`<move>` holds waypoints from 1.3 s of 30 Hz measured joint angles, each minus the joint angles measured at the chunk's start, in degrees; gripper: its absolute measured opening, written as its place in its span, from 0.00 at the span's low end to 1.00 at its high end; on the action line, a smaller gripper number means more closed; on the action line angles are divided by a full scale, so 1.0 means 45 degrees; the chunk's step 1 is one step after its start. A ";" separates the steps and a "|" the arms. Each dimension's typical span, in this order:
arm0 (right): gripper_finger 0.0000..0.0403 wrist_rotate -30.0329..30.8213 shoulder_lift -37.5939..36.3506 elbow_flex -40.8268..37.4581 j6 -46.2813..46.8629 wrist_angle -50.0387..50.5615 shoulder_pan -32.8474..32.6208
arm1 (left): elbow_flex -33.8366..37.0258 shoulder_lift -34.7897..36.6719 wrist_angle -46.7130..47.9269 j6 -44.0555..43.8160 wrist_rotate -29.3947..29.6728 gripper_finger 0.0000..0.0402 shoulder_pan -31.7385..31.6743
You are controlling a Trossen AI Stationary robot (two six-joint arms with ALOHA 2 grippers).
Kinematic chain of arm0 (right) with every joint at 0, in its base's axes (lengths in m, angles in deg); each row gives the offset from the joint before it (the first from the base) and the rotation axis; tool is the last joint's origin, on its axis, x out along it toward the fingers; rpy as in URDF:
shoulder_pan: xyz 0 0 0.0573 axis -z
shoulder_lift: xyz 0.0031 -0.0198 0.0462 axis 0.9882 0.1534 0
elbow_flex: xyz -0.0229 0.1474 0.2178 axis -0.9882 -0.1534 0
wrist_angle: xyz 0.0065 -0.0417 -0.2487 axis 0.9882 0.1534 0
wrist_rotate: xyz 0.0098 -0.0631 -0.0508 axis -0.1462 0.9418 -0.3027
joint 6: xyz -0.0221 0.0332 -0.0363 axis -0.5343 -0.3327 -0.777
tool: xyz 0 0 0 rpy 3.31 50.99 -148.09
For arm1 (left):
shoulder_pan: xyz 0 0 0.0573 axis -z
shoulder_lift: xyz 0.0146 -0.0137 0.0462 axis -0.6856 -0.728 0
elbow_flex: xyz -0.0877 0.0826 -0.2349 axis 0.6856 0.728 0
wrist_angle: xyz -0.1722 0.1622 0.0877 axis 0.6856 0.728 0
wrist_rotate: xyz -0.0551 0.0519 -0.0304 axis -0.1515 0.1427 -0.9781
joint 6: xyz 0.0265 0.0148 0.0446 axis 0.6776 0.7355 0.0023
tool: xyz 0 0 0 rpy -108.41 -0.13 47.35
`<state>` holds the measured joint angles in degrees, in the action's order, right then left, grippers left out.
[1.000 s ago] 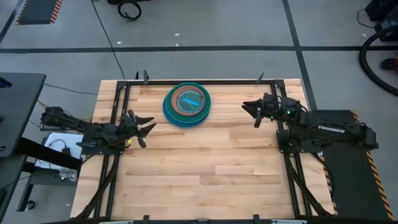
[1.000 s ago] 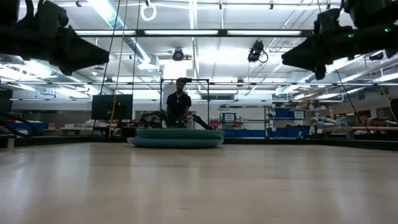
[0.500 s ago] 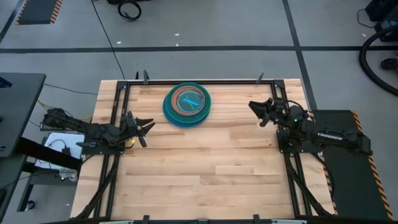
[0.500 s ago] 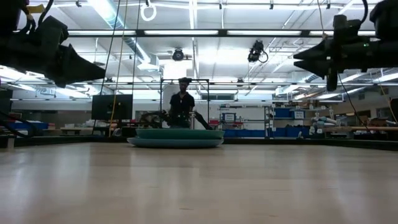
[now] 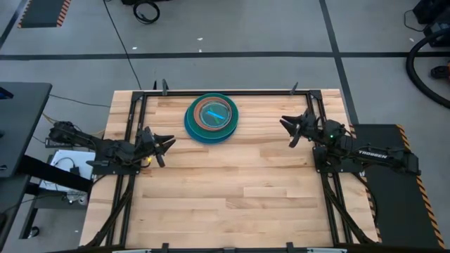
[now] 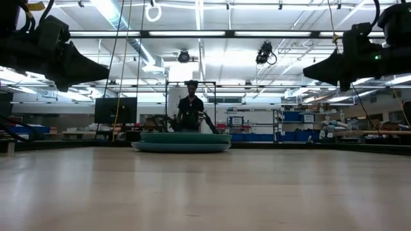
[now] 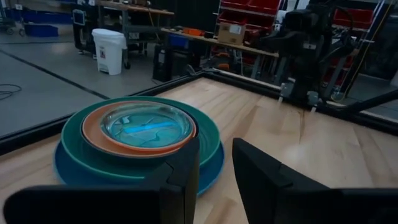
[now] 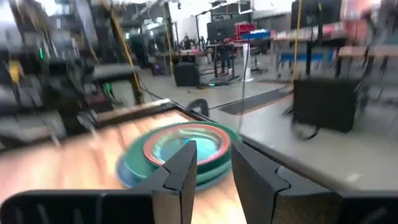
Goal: Stack plastic plates
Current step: Return to Home Position
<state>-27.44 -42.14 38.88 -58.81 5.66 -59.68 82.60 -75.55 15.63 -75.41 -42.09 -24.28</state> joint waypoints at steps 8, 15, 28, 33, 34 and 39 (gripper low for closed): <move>0.27 -0.0005 0.0005 0.0000 -0.1982 -0.0009 0.0000 | 0.0005 -0.0001 -0.0089 0.0004 0.0000 0.26 0.0000; 0.27 -0.0010 0.0005 0.0000 -0.1893 -0.0014 0.0000 | 0.0005 -0.0005 -0.0097 0.0010 0.0000 0.26 0.0000; 0.27 -0.0015 0.0005 0.0000 -0.1888 -0.0019 0.0000 | 0.0010 -0.0005 -0.0116 0.0015 0.0005 0.26 -0.0001; 0.27 -0.0015 0.0005 0.0000 -0.1888 -0.0019 0.0000 | 0.0010 -0.0005 -0.0116 0.0015 0.0005 0.26 -0.0005; 0.27 -0.0015 0.0005 0.0000 -0.1888 -0.0021 0.0000 | 0.0010 -0.0005 -0.0116 0.0014 0.0005 0.26 0.0000; 0.27 -0.0015 0.0005 0.0000 -0.1888 -0.0021 0.0000 | 0.0010 -0.0005 -0.0119 0.0015 0.0005 0.26 -0.0005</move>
<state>-27.50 -42.12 38.88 -67.31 5.56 -59.68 82.65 -75.58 15.10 -75.35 -42.07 -24.30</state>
